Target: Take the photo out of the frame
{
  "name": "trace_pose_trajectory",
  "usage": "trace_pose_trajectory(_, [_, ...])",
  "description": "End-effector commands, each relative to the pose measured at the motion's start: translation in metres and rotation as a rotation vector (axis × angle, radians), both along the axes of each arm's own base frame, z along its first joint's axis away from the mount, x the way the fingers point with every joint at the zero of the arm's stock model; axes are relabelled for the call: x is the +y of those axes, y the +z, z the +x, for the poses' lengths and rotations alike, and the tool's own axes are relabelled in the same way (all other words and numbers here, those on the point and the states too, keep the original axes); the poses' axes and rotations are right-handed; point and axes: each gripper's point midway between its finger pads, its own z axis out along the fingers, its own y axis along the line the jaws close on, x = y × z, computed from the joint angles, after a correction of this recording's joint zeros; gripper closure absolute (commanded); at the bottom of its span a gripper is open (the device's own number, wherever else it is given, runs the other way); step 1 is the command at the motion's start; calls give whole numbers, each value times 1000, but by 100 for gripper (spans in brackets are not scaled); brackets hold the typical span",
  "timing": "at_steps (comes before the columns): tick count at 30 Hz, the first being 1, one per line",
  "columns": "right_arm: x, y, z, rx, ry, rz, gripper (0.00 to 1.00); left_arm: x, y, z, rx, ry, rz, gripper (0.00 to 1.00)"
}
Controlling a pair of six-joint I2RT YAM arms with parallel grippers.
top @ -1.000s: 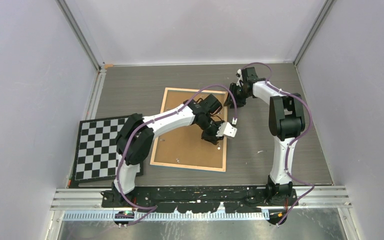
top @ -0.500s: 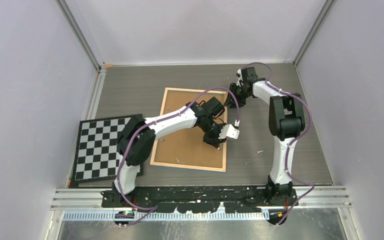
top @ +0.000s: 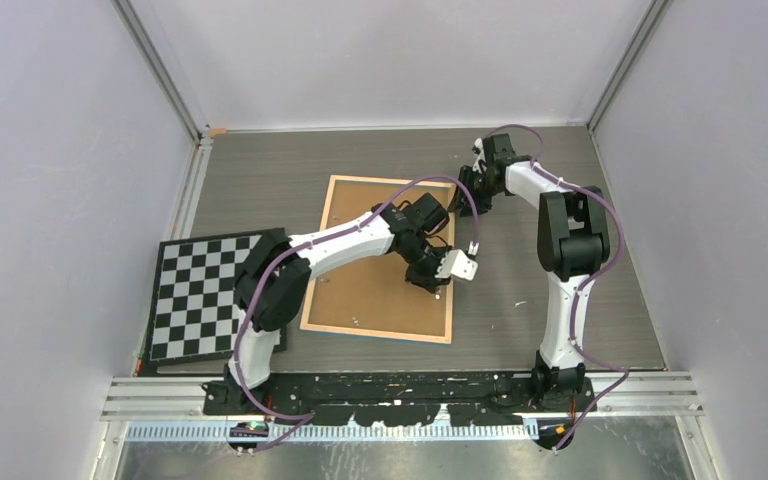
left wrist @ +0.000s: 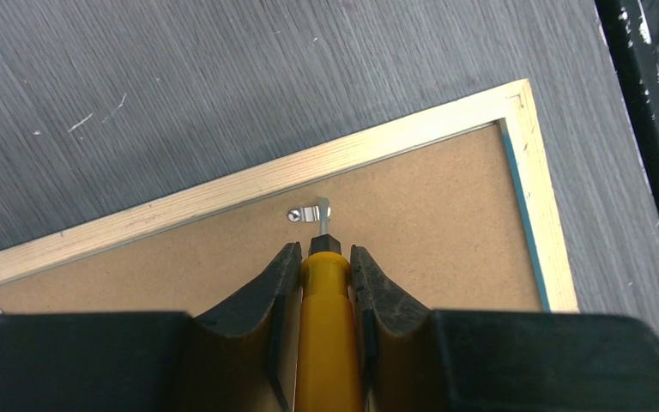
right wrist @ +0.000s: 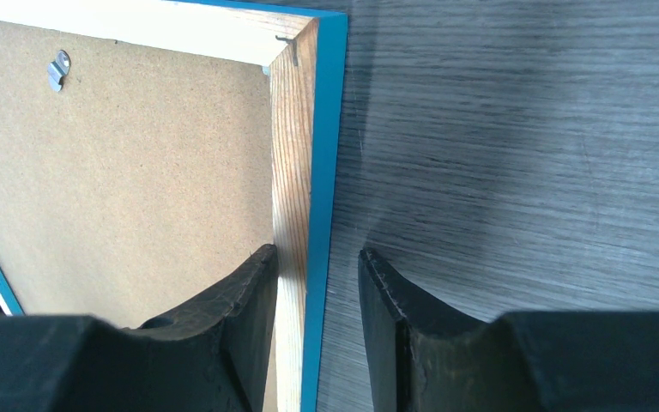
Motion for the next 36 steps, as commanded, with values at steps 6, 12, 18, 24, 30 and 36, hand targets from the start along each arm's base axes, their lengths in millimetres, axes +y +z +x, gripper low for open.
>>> trace_pose_trajectory(6, [-12, -44, -34, 150, 12, -110, 56, 31, -10, 22, -121, -45, 112, 100])
trace_pose_trajectory(12, [-13, -42, -34, 143, 12, -113, 56, 34, -6, 25, -137, -63, 119, 100])
trace_pose_trajectory(18, [-7, -33, -32, 129, 28, -82, 56, 32, 6, 26, -112, -29, 84, 100])
trace_pose_trajectory(24, [20, 40, -22, 6, 149, 101, 50, 21, 78, 34, 125, 164, -170, 100])
trace_pose_trajectory(30, [36, 135, -51, -116, 415, 348, 40, 43, 134, 58, 287, 347, -326, 100])
trace_pose_trajectory(36, [37, 189, -100, -231, 618, 368, 39, 68, 163, 71, 368, 479, -374, 100])
